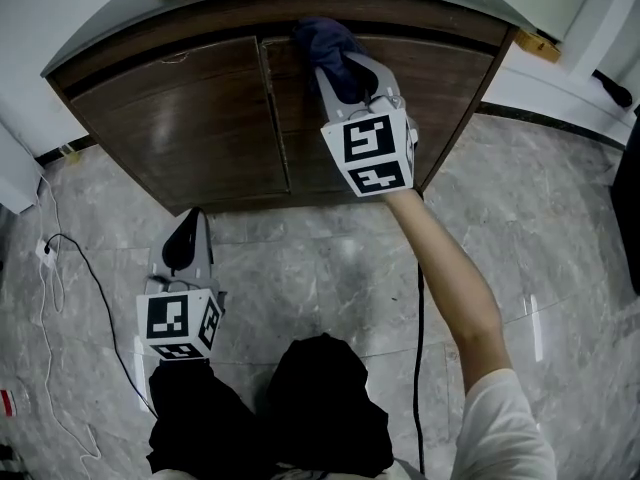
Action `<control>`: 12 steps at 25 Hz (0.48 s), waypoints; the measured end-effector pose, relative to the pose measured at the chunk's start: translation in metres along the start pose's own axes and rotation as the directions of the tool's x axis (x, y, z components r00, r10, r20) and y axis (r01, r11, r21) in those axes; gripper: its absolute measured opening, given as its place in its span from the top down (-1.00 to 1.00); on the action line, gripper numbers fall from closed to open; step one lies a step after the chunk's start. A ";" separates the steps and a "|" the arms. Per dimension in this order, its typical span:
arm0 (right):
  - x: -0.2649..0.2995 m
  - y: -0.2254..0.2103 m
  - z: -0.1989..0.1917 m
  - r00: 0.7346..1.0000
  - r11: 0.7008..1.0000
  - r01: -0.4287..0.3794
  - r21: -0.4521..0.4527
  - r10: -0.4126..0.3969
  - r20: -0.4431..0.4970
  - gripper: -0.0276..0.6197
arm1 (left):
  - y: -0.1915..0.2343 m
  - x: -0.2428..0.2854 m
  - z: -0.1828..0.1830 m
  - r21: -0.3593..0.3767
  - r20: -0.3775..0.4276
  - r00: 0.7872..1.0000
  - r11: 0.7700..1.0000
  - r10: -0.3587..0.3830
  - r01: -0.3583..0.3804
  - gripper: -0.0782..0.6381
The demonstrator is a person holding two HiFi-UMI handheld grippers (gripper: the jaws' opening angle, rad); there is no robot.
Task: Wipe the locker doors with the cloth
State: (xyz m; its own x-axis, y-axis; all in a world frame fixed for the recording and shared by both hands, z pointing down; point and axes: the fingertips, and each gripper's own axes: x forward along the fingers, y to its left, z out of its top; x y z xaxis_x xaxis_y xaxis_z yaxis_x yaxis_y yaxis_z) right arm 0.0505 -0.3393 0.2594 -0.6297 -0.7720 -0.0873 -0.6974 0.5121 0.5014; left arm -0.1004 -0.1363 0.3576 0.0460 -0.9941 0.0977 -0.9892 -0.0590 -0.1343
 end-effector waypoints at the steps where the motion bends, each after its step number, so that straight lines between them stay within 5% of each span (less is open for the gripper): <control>1: -0.004 -0.007 -0.004 1.000 1.000 0.009 0.005 -0.008 -0.006 0.59 | -0.003 0.000 0.000 0.001 -0.001 1.000 1.000 -0.004 0.004 0.78; 12: -0.043 -0.079 -0.043 0.992 0.995 0.099 0.002 -0.098 -0.081 0.59 | -0.012 -0.005 0.003 0.008 0.006 1.000 1.000 0.000 0.000 0.78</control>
State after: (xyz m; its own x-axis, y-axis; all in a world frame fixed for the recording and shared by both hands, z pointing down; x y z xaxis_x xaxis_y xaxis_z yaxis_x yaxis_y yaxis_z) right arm 0.1476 -0.3626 0.2606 -0.5281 -0.8466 -0.0658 -0.7570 0.4342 0.4883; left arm -0.0887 -0.1313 0.3559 0.0472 -0.9947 0.0918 -0.9880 -0.0600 -0.1421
